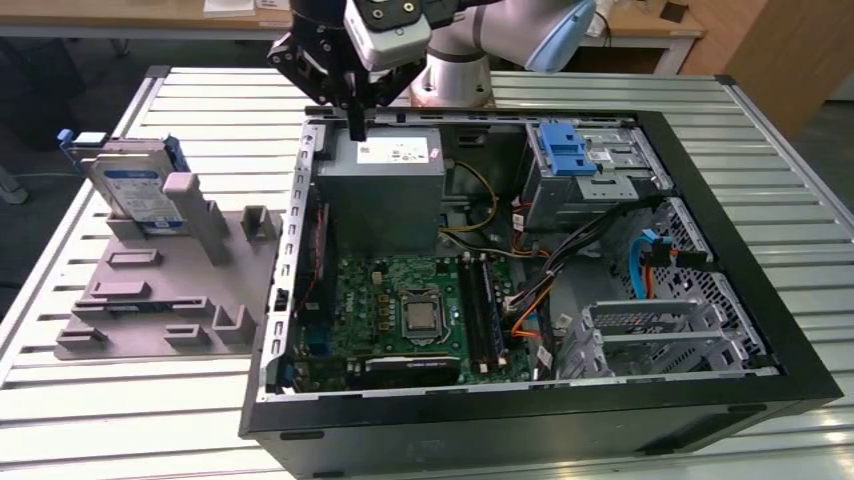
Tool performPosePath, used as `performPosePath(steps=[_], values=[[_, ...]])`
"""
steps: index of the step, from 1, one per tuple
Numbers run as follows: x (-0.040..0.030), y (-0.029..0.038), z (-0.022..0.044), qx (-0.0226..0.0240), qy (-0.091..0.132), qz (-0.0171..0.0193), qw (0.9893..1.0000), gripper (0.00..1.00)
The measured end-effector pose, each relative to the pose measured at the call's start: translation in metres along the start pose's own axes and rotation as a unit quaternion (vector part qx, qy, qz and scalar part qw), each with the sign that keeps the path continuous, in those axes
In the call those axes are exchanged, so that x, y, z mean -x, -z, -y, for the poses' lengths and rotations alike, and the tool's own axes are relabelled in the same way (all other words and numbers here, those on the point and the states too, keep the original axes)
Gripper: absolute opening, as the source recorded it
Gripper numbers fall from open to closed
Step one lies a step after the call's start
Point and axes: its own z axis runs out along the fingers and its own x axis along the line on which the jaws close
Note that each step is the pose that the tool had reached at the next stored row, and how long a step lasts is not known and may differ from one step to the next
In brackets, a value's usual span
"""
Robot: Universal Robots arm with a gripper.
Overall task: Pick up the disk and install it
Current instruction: 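Reach for the disk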
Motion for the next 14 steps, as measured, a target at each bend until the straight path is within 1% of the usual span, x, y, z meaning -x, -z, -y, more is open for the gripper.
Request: performPosePath(steps=[14], values=[[-0.0026, -0.0021, 0.0003, 0.0, 0.0, -0.0001, 1.0, 0.11]])
